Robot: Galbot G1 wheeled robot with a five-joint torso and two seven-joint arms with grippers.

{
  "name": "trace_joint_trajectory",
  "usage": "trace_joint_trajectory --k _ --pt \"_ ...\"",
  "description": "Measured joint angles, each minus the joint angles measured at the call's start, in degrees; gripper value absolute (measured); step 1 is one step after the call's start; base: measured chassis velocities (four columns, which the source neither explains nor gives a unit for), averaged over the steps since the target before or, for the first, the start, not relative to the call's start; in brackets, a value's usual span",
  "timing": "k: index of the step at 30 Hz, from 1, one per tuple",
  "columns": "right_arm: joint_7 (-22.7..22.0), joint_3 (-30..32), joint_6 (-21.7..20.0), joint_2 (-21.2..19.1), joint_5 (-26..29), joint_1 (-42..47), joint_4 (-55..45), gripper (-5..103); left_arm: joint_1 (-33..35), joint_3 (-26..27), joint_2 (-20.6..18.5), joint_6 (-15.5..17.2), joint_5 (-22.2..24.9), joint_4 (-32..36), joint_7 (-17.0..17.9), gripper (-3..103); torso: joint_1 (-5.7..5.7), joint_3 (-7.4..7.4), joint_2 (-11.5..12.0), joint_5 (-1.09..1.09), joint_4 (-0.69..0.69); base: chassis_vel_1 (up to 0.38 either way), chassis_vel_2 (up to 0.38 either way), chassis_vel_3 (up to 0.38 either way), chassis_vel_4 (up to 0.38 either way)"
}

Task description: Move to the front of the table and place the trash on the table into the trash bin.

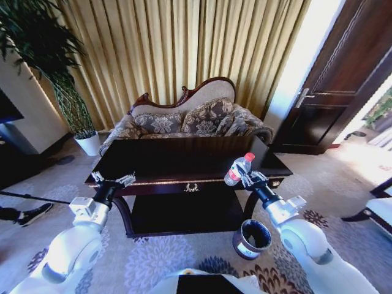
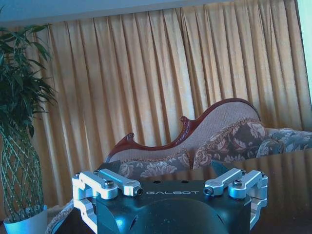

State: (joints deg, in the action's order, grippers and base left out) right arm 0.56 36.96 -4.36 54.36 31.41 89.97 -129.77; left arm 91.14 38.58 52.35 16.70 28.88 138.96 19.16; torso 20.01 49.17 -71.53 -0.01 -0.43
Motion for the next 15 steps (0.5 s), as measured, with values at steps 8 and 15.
trace_joint_trajectory --k 8,15 --pt "-0.07 -0.1 0.32 0.35 -0.11 0.5 0.13 24 0.26 0.02 0.29 -0.06 -0.01 0.37 0.0 100 0.01 0.0 0.0 0.0 0.0 0.049 -0.031 -0.032 0.037" --pt "-0.29 1.19 0.35 2.07 -0.93 3.03 1.84 24 0.19 0.42 0.62 -0.16 0.01 0.67 0.03 100 0.04 0.01 0.02 0.0 -0.01 0.0 0.0 0.0 0.0"
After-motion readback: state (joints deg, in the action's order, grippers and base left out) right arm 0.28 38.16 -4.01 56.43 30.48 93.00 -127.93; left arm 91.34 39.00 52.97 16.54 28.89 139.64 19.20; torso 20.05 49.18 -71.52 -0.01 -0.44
